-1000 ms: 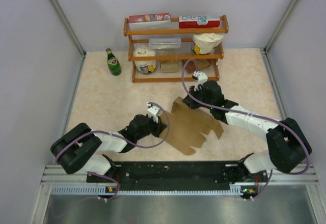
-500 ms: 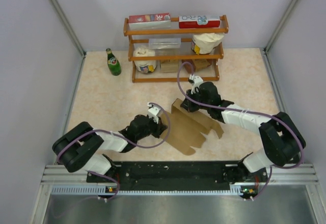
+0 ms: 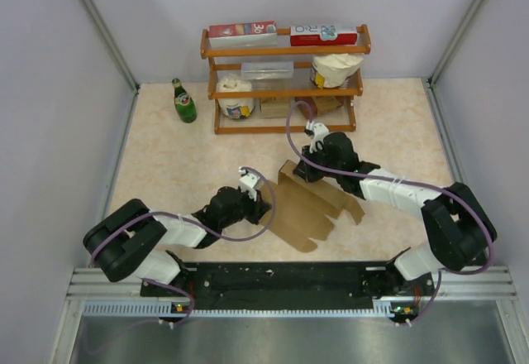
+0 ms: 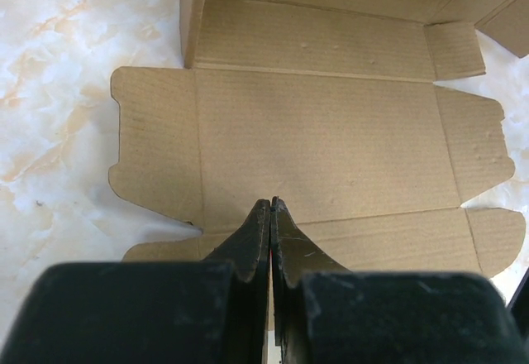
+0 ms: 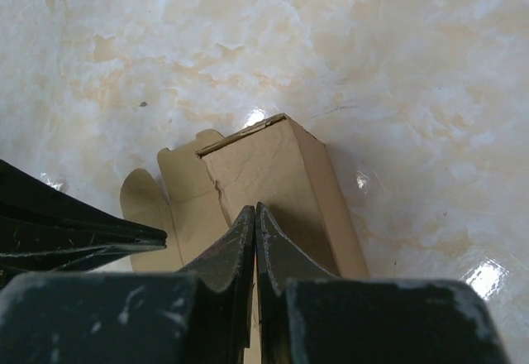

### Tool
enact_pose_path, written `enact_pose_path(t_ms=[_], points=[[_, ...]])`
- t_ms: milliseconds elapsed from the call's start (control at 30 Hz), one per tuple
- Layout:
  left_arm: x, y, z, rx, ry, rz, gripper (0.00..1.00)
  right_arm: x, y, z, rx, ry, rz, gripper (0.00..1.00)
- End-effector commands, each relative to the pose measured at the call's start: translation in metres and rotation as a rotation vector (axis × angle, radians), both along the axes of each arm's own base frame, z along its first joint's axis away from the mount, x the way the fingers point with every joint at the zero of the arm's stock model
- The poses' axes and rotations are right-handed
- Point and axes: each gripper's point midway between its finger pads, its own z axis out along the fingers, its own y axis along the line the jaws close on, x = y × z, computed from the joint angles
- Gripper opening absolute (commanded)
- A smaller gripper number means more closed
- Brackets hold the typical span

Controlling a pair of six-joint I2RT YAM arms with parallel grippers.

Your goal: Fold the paper box

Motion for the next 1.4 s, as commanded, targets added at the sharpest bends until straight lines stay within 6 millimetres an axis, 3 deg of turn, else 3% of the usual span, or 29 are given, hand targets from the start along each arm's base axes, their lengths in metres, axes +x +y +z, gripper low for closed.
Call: enact_pose_path(t_ms=[0, 100, 200, 333, 500, 767, 967, 1367], points=[[0.006, -0.007, 0.029, -0.062, -0.07, -0.004, 0.0, 0.007, -0.004, 0.033, 0.012, -0.077, -0.02, 0.0], [0.012, -0.007, 0.044, -0.067, -0.097, 0.014, 0.0, 0.013, -0.01, 0.065, 0.014, -0.121, -0.063, 0.03], [0.022, -0.005, 0.064, -0.062, -0.136, 0.049, 0.0, 0.013, -0.032, 0.083, -0.026, -0.113, -0.17, 0.08], [0.036, -0.003, 0.086, -0.026, -0.193, 0.077, 0.0, 0.002, -0.075, 0.09, -0.093, -0.091, -0.36, 0.28], [0.058, 0.007, 0.092, 0.03, -0.196, 0.117, 0.0, -0.039, -0.124, 0.071, -0.164, 0.039, -0.529, 0.43], [0.091, 0.033, 0.082, -0.031, -0.08, 0.184, 0.0, -0.095, -0.154, 0.031, -0.172, 0.208, -0.606, 0.46], [0.111, 0.041, 0.076, 0.014, -0.045, 0.186, 0.0, -0.109, -0.172, 0.004, -0.251, 0.267, -0.679, 0.47], [0.117, 0.034, 0.059, 0.021, -0.01, 0.147, 0.0, -0.108, -0.19, -0.012, -0.358, 0.273, -0.743, 0.51]])
